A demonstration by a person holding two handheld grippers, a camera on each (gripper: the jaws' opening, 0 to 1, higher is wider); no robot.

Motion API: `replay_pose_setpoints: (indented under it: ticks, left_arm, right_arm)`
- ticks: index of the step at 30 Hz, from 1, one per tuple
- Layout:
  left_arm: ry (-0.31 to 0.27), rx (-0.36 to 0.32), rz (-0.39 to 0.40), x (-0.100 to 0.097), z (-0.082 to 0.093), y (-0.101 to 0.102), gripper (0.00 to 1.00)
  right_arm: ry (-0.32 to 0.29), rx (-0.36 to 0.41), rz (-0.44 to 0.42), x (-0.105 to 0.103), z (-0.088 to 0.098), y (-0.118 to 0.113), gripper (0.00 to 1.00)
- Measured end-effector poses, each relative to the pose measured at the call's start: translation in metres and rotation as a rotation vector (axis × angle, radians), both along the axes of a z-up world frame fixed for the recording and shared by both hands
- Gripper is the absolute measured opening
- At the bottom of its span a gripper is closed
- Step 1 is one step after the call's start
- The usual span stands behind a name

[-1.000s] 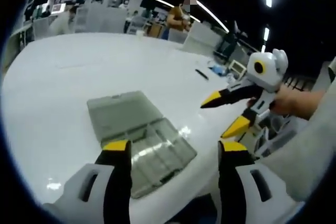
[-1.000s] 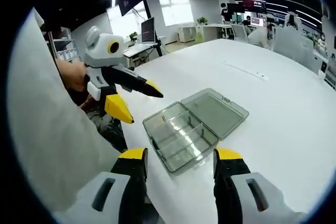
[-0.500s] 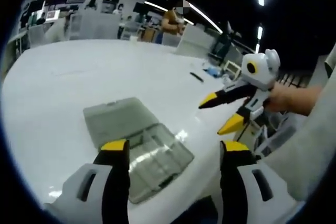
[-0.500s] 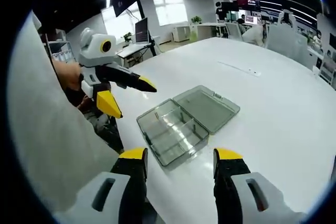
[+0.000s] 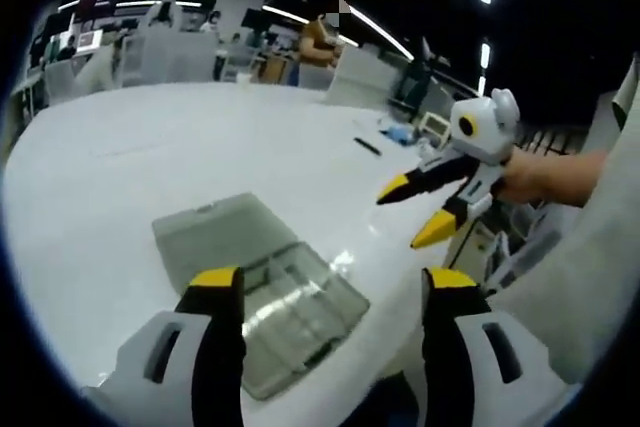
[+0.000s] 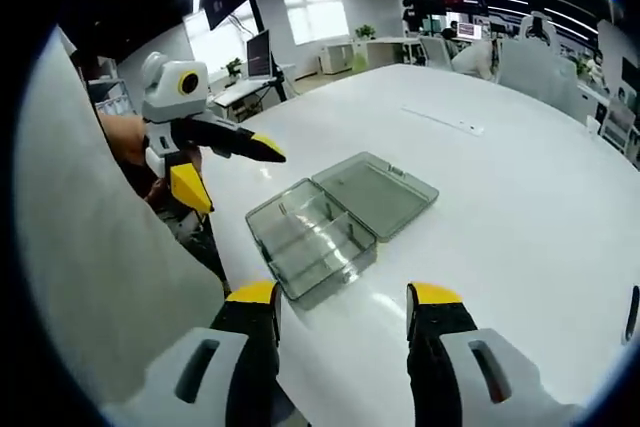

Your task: Insert the divider into the dual guide fixture by aligning both edges with the guide slots and pushing it downward to the bottom, including one-sided entry, uneven engagement, binding, and posture correction.

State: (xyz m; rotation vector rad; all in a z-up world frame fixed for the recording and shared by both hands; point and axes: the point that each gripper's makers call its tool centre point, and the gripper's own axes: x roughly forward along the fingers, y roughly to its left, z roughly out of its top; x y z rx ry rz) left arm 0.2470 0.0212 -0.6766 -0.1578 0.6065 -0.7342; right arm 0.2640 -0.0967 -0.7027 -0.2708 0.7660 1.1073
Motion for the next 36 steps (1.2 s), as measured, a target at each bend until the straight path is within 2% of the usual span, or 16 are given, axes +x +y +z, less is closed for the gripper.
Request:
replay_pose_setpoints:
  ticks: [21,36]
  left_arm:
    - [0.002,0.011,-0.049,-0.005,-0.007,-0.006,0.69]
    - [-0.002,0.006,-0.063,-0.003,-0.007,-0.009,0.69]
  right_arm:
    - [0.013,-0.048,-0.026,-0.002,-0.009,-0.023,0.47]
    - [0.025,-0.094,-0.064,0.002,-0.019,-0.052,0.47]
